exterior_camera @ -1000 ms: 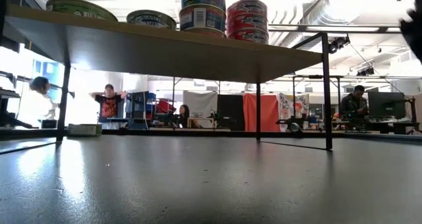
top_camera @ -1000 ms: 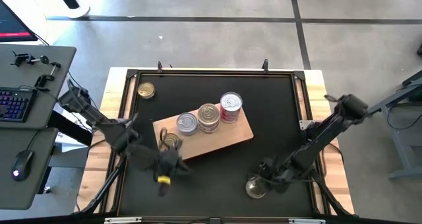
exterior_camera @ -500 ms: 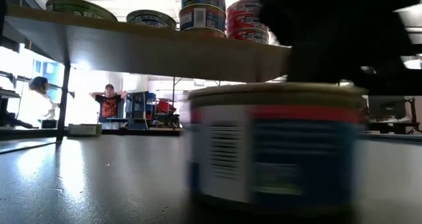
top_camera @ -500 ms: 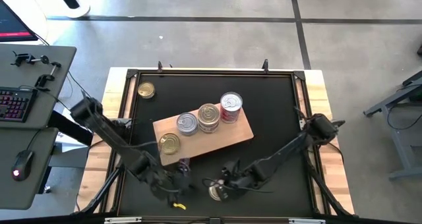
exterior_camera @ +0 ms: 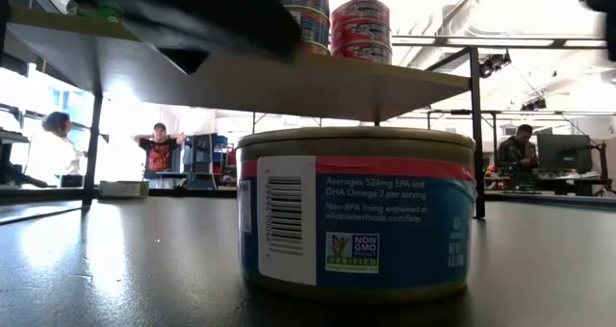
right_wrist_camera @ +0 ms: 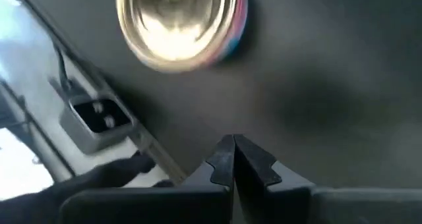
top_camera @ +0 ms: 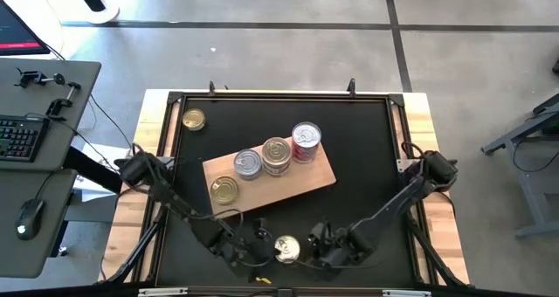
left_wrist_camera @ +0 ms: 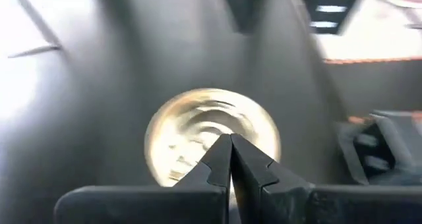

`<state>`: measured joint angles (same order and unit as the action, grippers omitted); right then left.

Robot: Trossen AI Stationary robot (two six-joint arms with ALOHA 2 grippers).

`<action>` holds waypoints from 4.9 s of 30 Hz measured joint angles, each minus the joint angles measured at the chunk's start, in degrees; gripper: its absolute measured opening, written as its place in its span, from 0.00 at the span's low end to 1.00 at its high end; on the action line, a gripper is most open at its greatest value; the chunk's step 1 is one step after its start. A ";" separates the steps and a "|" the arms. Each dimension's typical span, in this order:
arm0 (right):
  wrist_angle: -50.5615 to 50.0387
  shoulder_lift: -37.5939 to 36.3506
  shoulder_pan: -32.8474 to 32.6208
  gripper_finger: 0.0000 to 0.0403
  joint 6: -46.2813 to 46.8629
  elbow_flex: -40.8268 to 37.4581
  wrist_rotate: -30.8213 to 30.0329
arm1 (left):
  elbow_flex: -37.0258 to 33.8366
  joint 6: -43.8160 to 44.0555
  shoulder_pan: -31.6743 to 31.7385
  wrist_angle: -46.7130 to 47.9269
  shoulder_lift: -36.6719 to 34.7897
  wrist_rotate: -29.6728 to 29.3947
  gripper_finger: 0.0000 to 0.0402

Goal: Stack canned seafood by type on shelf
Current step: Stack the blue tuna can on the top of the other blue tuna can on the shelf

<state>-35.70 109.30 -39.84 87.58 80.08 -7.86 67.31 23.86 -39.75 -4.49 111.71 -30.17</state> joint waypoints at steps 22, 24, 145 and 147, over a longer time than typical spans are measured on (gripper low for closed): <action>26.47 0.15 6.36 0.00 0.82 -16.26 -3.91 | 0.20 3.10 0.96 3.59 3.73 -3.59 0.00; 27.16 0.15 6.54 0.00 0.79 -16.26 -3.92 | 0.19 3.10 1.07 3.64 3.84 -3.21 0.00; 9.70 4.13 7.66 0.43 -80.96 9.85 3.27 | 38.82 -6.46 -29.82 34.99 -19.04 -38.46 0.00; 7.36 2.73 6.90 0.43 -82.92 14.45 0.85 | 38.82 -7.84 -31.33 35.59 -19.80 -41.36 0.00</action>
<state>-28.33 112.03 -32.94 4.67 94.53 -7.01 106.13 16.02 -71.07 31.10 91.91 -71.52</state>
